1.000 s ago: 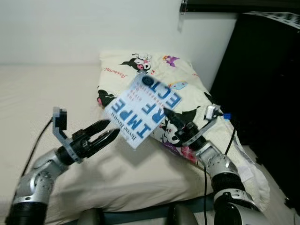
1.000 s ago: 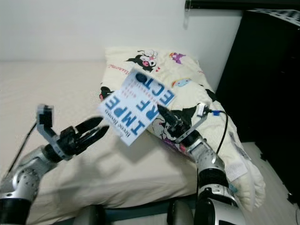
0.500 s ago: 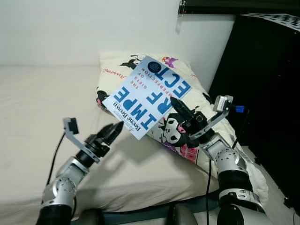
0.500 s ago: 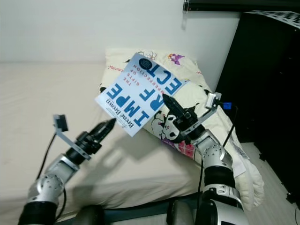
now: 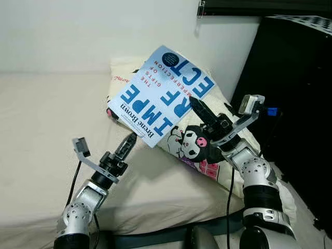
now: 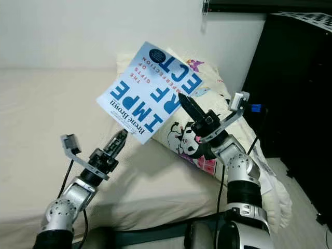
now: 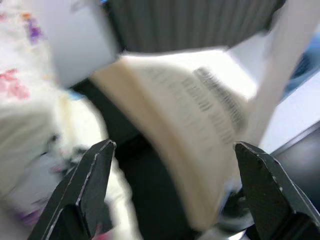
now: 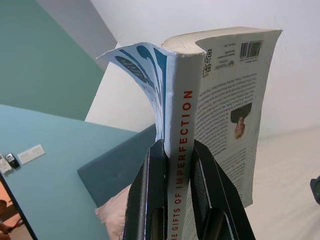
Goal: Clean up the room
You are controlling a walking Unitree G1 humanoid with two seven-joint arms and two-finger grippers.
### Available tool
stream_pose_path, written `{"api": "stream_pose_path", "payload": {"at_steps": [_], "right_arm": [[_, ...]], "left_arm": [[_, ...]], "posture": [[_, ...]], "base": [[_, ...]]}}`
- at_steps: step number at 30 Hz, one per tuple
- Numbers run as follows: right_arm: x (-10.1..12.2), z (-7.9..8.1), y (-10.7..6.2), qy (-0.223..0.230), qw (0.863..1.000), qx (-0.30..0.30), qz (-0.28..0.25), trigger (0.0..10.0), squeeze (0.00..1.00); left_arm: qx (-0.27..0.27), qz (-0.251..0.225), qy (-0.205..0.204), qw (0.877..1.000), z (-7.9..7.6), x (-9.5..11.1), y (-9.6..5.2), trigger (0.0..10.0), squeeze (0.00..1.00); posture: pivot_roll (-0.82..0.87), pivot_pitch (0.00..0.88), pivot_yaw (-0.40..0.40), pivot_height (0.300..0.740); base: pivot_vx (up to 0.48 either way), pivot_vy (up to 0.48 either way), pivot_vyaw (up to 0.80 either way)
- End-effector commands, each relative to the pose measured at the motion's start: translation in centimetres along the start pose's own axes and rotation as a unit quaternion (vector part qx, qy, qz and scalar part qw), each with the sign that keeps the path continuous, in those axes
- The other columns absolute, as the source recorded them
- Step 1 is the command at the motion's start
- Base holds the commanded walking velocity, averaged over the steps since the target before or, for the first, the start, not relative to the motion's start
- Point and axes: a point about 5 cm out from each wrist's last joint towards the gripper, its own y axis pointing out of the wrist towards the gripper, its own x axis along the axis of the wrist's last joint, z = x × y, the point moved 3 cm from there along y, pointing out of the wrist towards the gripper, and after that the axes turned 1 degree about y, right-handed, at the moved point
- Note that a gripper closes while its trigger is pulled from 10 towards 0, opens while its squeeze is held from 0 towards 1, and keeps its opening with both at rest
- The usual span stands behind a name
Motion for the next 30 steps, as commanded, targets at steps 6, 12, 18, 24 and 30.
{"api": "stream_pose_path", "payload": {"at_steps": [6,12,18,24,30], "right_arm": [[-0.1,0.3,-0.1,0.001,1.0,-0.003,0.001,0.0,0.0],[-0.5,0.2,-0.2,0.003,1.0,-0.008,0.006,0.0,0.0],[-0.6,0.2,-0.3,0.004,1.0,-0.012,0.006,0.0,0.0],[-0.6,0.2,-0.3,0.004,1.0,-0.015,0.005,0.0,0.0],[-0.6,0.3,-0.3,0.005,1.0,-0.011,0.006,0.0,0.0]], "left_arm": [[-0.086,-0.039,-0.072,0.993,-2.7,0.5,0.9,10.0,0.0],[-0.107,-0.036,-0.084,0.99,-3.5,0.2,1.2,10.0,0.0],[-0.107,-0.021,-0.086,0.99,-3.7,-0.3,1.1,10.0,0.0],[-0.101,-0.026,-0.078,0.991,-3.4,0.3,0.9,10.0,0.0],[-0.084,0.03,-0.037,0.995,-2.9,-0.9,0.7,10.0,0.0]], "posture": [[0.05,0.0,-0.096,0.535],[0.05,0.0,-0.095,0.535],[0.05,0.0,-0.091,0.535],[0.05,0.0,-0.091,0.535],[0.05,0.0,-0.093,0.535]], "base": [[0.0,0.0,0.0],[0.0,0.0,0.0],[0.0,0.0,0.0],[0.0,0.0,0.0],[0.0,0.0,0.0]]}}
